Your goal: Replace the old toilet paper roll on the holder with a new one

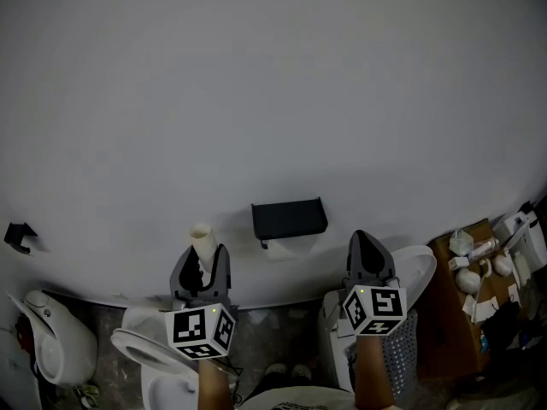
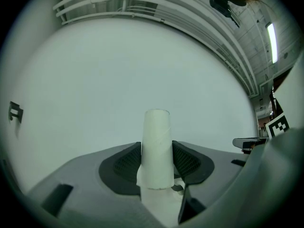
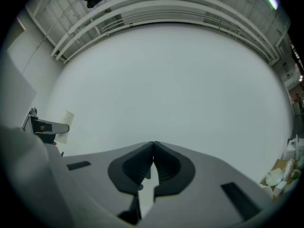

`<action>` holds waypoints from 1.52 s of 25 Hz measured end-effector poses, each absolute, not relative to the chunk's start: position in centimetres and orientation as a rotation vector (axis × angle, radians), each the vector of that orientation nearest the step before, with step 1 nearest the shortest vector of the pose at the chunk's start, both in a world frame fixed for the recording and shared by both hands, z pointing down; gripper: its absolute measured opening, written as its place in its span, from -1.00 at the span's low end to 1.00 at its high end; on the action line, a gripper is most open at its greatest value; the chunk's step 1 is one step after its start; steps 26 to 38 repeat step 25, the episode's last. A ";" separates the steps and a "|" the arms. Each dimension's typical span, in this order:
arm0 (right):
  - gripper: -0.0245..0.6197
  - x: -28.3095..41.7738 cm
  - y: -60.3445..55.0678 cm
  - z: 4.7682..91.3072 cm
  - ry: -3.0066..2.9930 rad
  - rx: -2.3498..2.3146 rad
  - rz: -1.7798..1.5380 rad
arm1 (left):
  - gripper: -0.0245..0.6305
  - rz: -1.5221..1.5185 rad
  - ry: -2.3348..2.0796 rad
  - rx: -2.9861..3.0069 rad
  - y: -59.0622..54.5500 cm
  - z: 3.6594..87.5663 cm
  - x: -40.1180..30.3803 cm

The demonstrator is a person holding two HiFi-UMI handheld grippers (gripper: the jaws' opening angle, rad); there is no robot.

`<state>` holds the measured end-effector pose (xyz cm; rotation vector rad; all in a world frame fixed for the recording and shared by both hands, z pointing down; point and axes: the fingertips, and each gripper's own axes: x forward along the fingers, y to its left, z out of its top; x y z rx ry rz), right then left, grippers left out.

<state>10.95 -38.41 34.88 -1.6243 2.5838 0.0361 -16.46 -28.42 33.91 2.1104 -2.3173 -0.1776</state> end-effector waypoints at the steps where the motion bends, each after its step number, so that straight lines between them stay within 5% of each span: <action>1: -0.95 11.0 -38.4 34.9 2.586 -1.624 0.038 | -0.30 -0.179 -2.317 2.110 -28.4 33.9 -16.4; 38: -0.95 11.3 -38.0 35.4 2.586 -1.644 0.026 | -0.30 -0.171 -2.313 2.118 -28.3 34.1 -15.9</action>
